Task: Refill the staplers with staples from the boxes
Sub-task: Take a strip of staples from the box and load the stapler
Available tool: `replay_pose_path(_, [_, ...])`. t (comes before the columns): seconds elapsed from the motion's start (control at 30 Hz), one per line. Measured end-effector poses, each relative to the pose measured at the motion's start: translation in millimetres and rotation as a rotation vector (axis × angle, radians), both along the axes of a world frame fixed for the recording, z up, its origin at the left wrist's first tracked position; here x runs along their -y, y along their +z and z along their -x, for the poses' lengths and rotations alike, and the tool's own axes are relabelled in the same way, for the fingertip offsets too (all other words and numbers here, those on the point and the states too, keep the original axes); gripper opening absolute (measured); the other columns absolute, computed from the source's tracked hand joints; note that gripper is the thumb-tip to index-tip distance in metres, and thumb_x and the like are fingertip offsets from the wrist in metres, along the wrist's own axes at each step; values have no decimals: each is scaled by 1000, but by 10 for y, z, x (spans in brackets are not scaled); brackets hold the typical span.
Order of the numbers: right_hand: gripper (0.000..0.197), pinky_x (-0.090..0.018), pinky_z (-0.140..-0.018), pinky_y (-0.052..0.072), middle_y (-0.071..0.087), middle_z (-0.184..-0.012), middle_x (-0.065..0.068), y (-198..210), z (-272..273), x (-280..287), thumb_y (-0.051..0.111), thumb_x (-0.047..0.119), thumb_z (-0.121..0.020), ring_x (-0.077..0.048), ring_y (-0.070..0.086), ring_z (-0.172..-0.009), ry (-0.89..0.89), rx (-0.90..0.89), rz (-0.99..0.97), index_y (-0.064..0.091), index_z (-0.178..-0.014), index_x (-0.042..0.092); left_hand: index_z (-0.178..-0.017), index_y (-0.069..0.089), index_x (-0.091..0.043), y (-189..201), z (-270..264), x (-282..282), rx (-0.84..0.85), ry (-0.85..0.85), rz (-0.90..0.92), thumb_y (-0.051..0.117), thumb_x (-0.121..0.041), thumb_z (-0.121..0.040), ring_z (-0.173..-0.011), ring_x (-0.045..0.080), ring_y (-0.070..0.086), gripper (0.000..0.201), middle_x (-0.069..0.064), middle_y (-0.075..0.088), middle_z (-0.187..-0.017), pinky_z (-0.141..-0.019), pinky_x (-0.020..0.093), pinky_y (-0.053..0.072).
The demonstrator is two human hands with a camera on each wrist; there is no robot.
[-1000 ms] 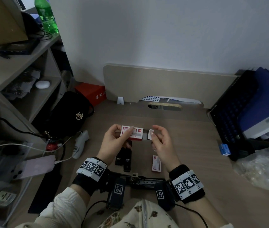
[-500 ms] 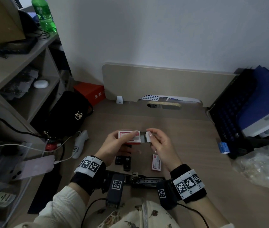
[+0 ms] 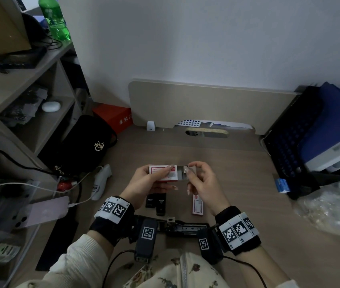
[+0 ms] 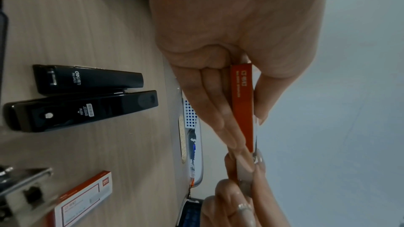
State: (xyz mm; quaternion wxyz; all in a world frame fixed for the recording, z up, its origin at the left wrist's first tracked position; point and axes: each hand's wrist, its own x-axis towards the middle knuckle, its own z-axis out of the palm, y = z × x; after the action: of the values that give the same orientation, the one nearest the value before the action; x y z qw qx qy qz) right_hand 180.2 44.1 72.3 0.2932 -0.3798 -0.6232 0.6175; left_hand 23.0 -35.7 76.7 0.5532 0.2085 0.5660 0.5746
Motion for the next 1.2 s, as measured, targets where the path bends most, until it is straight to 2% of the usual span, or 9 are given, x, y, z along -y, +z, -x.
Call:
replay_pose_path(0.17, [18,-28,-51,47,60,-72,-5,-1,-14,-18,59,17,-91,-13,55,-52,-69,-24,-13,55,-106,7,-106,64,0,12,12,6,6,4,-4,70,-27,-80,-62,23,73,38,13,74,-82,-52,24,55])
replay_pose_path(0.3, [17,-22,-48,45,60,-73,-5,-3,-38,-43,58,15,-92,-11,55,-51,-88,-40,5,55,-106,7,-110,64,2,20,43,20,23,21,-2,65,-20,-87,-60,24,72,32,12,73,-79,-51,24,54])
replay_pose_path(0.6, [15,-28,-55,48,61,-73,-4,-32,-57,-46,55,15,-94,-11,57,-54,-79,-29,46,55,-109,13,-102,64,-1,56,51,32,-46,15,15,69,-25,-84,-52,20,69,30,10,73,-73,-48,23,53])
replay_pose_path(0.67, [21,-33,-59,48,64,-79,-4,-52,-50,-39,53,17,-95,-13,61,-57,-58,-6,58,53,-115,17,-102,62,0,63,64,12,-97,31,35,72,-27,-83,-54,23,70,34,12,74,-75,-47,24,53])
replay_pose_path(0.77, [26,-31,-57,48,68,-95,-2,-55,-41,-14,54,22,-94,-15,67,-62,-19,19,53,48,-120,25,-108,60,2,62,67,-20,-145,52,57,75,-27,-82,-55,24,70,43,15,75,-77,-47,24,53])
replay_pose_path(0.9, [20,-33,-59,54,56,-116,5,-105,-58,-27,56,26,-93,-14,68,-84,78,96,-100,51,-110,34,-111,60,3,31,56,-27,-131,73,61,75,-23,-82,-53,20,69,41,14,74,-76,-49,24,55])
replay_pose_path(1.0, [14,-30,-78,52,53,-115,10,-189,-67,-85,57,30,-92,-11,59,-102,128,202,-295,60,-104,37,-111,60,6,2,54,-19,-117,72,62,73,-20,-83,-51,17,67,40,12,74,-75,-48,21,53])
replay_pose_path(1.07, [20,-19,-92,43,53,-117,10,-230,-62,-110,57,29,-93,-3,51,-111,138,272,-406,64,-111,32,-111,60,8,-5,49,-11,-107,68,59,72,-18,-84,-49,15,66,39,12,73,-76,-48,21,53])
replay_pose_path(1.2, [25,-13,-92,40,52,-119,6,-221,-50,-103,57,33,-92,-4,50,-111,133,307,-389,66,-114,26,-109,62,7,-11,44,1,-114,54,55,71,-16,-86,-48,14,65,34,13,72,-78,-49,20,53])
